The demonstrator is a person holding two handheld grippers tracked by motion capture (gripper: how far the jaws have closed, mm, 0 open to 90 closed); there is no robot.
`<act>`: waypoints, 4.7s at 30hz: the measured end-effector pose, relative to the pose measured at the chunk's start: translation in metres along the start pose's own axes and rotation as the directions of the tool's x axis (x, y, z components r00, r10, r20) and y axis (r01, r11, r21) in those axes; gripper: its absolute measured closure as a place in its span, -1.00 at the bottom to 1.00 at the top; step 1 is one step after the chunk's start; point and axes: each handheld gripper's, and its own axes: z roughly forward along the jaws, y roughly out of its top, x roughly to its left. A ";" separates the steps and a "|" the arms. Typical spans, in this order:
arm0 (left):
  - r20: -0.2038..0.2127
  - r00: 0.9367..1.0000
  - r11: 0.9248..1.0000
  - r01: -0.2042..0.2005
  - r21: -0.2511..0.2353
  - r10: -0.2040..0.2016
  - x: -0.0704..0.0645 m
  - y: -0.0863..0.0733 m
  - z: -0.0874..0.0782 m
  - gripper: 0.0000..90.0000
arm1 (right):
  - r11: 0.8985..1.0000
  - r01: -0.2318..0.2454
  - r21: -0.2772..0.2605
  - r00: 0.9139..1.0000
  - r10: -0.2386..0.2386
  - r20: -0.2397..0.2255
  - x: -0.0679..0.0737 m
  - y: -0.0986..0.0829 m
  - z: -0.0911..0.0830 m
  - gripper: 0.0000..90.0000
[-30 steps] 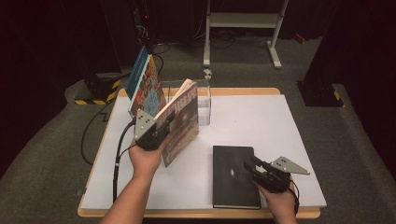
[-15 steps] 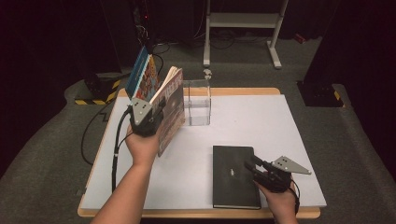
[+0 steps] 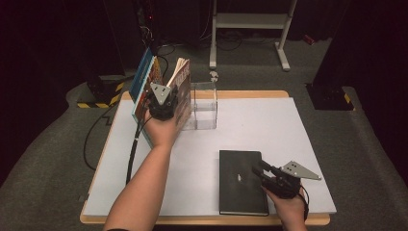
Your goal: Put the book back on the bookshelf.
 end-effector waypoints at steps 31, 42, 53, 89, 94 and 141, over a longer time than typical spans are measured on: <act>-0.082 0.996 0.999 -0.029 -0.032 0.026 0.005 -0.012 0.027 0.84 | 1.000 0.003 0.005 0.999 -0.003 -0.033 0.008 0.000 0.003 0.36; -0.086 0.996 1.000 -0.028 -0.002 0.028 0.003 -0.019 0.023 0.49 | 1.000 0.007 0.005 0.999 -0.006 -0.036 0.008 0.000 0.003 0.32; -0.087 0.996 0.999 -0.021 0.037 0.024 0.001 -0.031 0.008 0.19 | 1.000 0.010 0.013 0.999 -0.010 -0.043 0.010 -0.001 0.005 0.29; 0.257 0.964 0.976 0.010 0.218 -0.067 -0.020 -0.099 -0.108 -0.04 | 0.996 0.038 0.079 0.999 -0.037 -0.013 0.005 -0.008 0.015 0.14; 0.374 0.924 0.964 -0.022 0.265 -0.082 -0.048 -0.123 -0.114 -0.11 | 0.989 0.073 0.132 0.995 -0.081 0.053 -0.004 -0.011 0.015 0.07; 0.521 0.795 0.869 0.013 0.495 -0.309 -0.064 -0.160 -0.076 -0.22 | 0.936 -0.095 0.338 0.995 0.097 0.013 0.012 -0.008 0.068 -0.43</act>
